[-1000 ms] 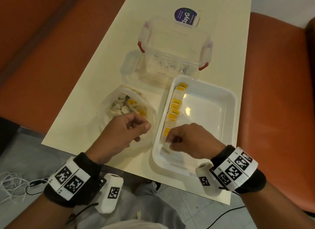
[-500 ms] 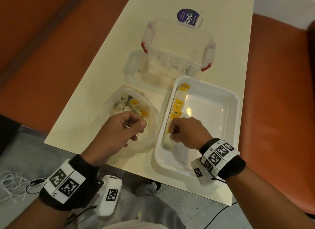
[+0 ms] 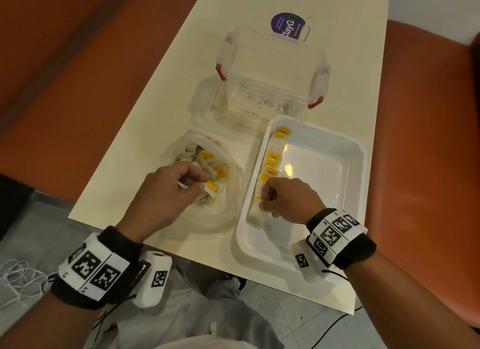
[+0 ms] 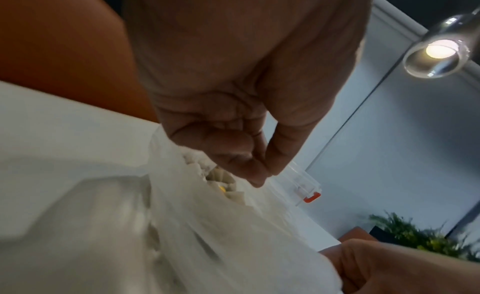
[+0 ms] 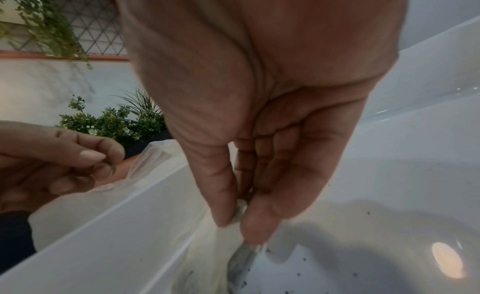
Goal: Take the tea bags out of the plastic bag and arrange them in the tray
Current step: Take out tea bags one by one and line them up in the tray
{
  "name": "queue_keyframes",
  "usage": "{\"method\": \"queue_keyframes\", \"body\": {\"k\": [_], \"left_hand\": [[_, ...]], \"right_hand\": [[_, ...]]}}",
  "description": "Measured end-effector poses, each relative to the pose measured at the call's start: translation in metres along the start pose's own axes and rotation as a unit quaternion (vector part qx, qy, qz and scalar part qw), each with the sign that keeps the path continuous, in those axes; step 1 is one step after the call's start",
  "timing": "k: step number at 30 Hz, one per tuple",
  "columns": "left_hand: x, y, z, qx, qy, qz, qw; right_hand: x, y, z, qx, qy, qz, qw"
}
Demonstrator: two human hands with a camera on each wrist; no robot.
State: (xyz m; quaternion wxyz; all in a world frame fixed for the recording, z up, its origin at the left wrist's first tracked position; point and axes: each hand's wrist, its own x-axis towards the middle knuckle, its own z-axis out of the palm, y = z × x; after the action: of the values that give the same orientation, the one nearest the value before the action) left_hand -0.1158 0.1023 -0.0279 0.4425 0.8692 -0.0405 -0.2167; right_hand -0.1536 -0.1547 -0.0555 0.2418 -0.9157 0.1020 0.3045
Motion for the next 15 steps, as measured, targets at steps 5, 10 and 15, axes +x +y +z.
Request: {"method": "queue_keyframes", "body": {"k": [5,10,15], "left_hand": [[0.012,0.003,-0.002,0.201,-0.018,0.057,0.978],[0.034,-0.004,0.012,0.422,-0.084,0.141,0.892],[0.049,-0.01,0.026,0.463,-0.07,0.184,0.864]], "right_hand": [[0.0,0.003,-0.002,0.022,0.019,-0.006,1.0],[-0.002,0.009,-0.005,0.044,0.043,-0.011,0.998],[-0.011,0.013,-0.007,0.067,0.05,-0.014,0.996]]}}
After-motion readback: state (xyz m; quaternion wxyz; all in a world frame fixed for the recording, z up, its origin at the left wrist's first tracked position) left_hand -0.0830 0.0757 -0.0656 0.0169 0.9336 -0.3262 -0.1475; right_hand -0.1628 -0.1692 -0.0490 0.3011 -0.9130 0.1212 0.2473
